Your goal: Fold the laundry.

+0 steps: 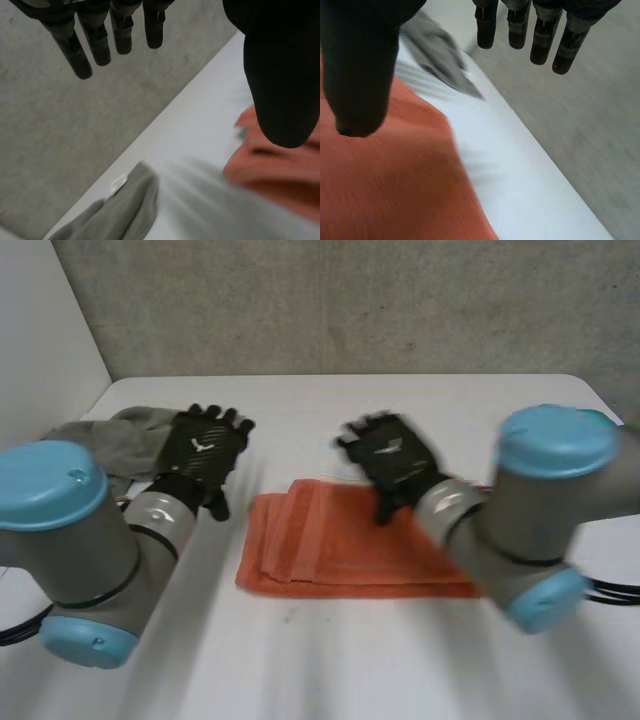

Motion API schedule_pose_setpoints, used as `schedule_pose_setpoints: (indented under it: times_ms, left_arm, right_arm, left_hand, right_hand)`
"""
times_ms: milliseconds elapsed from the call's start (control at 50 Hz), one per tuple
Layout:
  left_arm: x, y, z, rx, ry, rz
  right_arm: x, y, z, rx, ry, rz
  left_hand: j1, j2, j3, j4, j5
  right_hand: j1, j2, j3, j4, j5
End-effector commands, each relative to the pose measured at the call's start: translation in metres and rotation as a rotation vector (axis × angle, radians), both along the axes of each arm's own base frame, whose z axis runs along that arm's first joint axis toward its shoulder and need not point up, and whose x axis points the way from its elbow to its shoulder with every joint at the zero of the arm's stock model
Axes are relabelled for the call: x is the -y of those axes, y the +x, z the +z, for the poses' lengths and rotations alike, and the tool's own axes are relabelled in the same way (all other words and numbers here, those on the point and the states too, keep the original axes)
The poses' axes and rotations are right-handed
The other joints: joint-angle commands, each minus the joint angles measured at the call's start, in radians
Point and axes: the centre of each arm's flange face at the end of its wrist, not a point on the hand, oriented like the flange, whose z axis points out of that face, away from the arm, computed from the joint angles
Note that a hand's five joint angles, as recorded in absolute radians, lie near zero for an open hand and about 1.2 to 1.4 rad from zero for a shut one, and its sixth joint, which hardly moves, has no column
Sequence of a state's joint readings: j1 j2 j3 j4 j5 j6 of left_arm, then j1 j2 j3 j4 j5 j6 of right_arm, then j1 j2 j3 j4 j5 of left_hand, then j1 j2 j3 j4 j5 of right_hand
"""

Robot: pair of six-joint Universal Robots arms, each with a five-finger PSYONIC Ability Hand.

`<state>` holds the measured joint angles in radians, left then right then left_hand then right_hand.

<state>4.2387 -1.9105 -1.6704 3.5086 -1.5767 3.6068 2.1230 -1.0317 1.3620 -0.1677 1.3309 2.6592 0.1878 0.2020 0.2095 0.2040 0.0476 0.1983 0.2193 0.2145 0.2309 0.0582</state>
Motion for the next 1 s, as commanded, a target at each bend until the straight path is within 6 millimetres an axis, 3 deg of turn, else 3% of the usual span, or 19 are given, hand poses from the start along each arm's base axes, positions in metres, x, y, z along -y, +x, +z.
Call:
schedule_pose_setpoints:
  times_ms: [20,160,240,260,280,340,400,500,540,560,580,600,640,660,720,820,880,920,1000]
  left_arm:
    - [-0.020,-0.041,-0.007,-0.070,0.039,-0.117]
    - [-0.022,-0.068,-0.029,-0.049,0.068,-0.168]
    - [-0.019,-0.068,-0.034,-0.042,0.078,-0.161]
    - [-0.020,-0.067,-0.034,-0.041,0.079,-0.161]
    - [-0.020,-0.067,-0.035,-0.039,0.083,-0.163]
    - [-0.021,-0.065,-0.035,-0.039,0.086,-0.159]
    - [-0.022,-0.058,-0.034,-0.030,0.100,-0.145]
    - [-0.012,-0.030,-0.013,-0.046,0.078,-0.071]
    - [-0.008,-0.019,-0.004,-0.059,0.063,-0.041]
    - [-0.007,-0.016,-0.001,-0.062,0.058,-0.030]
    - [-0.005,-0.012,0.003,-0.065,0.051,-0.021]
    - [-0.004,-0.009,0.005,-0.068,0.047,-0.012]
    - [0.002,0.005,0.011,-0.074,0.034,0.039]
    - [0.004,0.009,0.011,-0.074,0.033,0.052]
    - [0.010,0.023,0.016,-0.080,0.021,0.116]
    - [0.014,0.029,0.016,-0.084,0.025,0.142]
    - [0.012,0.027,0.016,-0.085,0.026,0.132]
    - [0.010,0.024,0.016,-0.085,0.027,0.121]
    - [0.004,0.011,0.021,-0.102,0.013,0.078]
  right_arm:
    - [0.008,-0.078,-0.018,-0.046,0.184,-0.227]
    - [-0.007,-0.105,-0.052,-0.108,0.298,-0.282]
    - [-0.006,-0.112,-0.063,-0.140,0.288,-0.293]
    - [-0.002,-0.115,-0.065,-0.149,0.270,-0.301]
    - [0.001,-0.116,-0.066,-0.153,0.258,-0.306]
    - [0.009,-0.120,-0.065,-0.186,0.217,-0.316]
    - [0.013,-0.121,-0.063,-0.229,0.170,-0.318]
    - [0.029,-0.114,-0.039,-0.283,0.016,-0.337]
    - [0.025,-0.091,-0.019,-0.254,-0.052,-0.283]
    - [0.020,-0.079,-0.013,-0.241,-0.078,-0.250]
    - [0.004,-0.051,-0.003,-0.221,-0.127,-0.158]
    - [-0.006,-0.037,0.004,-0.205,-0.154,-0.111]
    - [-0.024,-0.012,0.012,-0.175,-0.194,-0.028]
    - [-0.041,0.010,0.011,-0.158,-0.208,0.058]
    - [-0.070,0.045,-0.004,-0.139,-0.195,0.234]
    - [-0.107,0.075,-0.033,-0.142,-0.150,0.429]
    - [-0.106,0.078,-0.037,-0.146,-0.126,0.396]
    - [-0.100,0.075,-0.033,-0.142,-0.106,0.322]
    - [-0.067,0.052,-0.016,-0.004,0.040,0.051]
  left_hand:
    - [-0.012,-0.027,-0.034,-0.029,-0.047]
    - [-0.009,-0.024,-0.031,-0.026,-0.044]
    - [-0.007,-0.021,-0.028,-0.023,-0.041]
    - [-0.007,-0.021,-0.028,-0.023,-0.041]
    - [-0.007,-0.021,-0.028,-0.023,-0.041]
    - [-0.009,-0.024,-0.031,-0.026,-0.044]
    - [-0.009,-0.024,-0.031,-0.026,-0.044]
    - [-0.012,-0.027,-0.034,-0.029,-0.047]
    - [-0.012,-0.027,-0.034,-0.029,-0.047]
    - [-0.012,-0.027,-0.034,-0.029,-0.047]
    - [-0.012,-0.027,-0.034,-0.029,-0.047]
    - [-0.012,-0.027,-0.034,-0.029,-0.047]
    - [-0.009,-0.024,-0.031,-0.026,-0.044]
    - [-0.009,-0.024,-0.031,-0.026,-0.044]
    - [-0.012,-0.027,-0.034,-0.029,-0.047]
    - [-0.012,-0.027,-0.034,-0.029,-0.047]
    - [-0.013,-0.027,-0.035,-0.029,-0.048]
    - [-0.013,-0.027,-0.035,-0.029,-0.048]
    - [-0.013,-0.027,-0.035,-0.029,-0.048]
  right_hand:
    - [-0.024,-0.045,-0.040,-0.056,-0.058]
    - [0.051,0.030,0.034,0.018,0.016]
    - [0.548,0.527,0.532,0.516,0.514]
    - [0.957,0.936,0.941,0.924,0.923]
    - [1.127,1.106,1.111,1.094,1.092]
    - [1.198,1.177,1.182,1.165,1.164]
    - [1.198,1.177,1.182,1.165,1.164]
    - [1.198,1.177,1.182,1.165,1.164]
    - [1.198,1.177,1.182,1.165,1.164]
    - [1.198,1.177,1.182,1.165,1.164]
    - [1.198,1.177,1.182,1.165,1.164]
    - [1.198,1.177,1.182,1.165,1.164]
    - [1.198,1.177,1.182,1.165,1.164]
    - [1.198,1.177,1.182,1.165,1.164]
    - [1.198,1.177,1.182,1.165,1.164]
    - [1.196,1.175,1.180,1.163,1.162]
    - [0.169,0.148,0.153,0.136,0.135]
    - [0.104,0.083,0.088,0.071,0.070]
    - [-0.024,-0.045,-0.040,-0.056,-0.058]
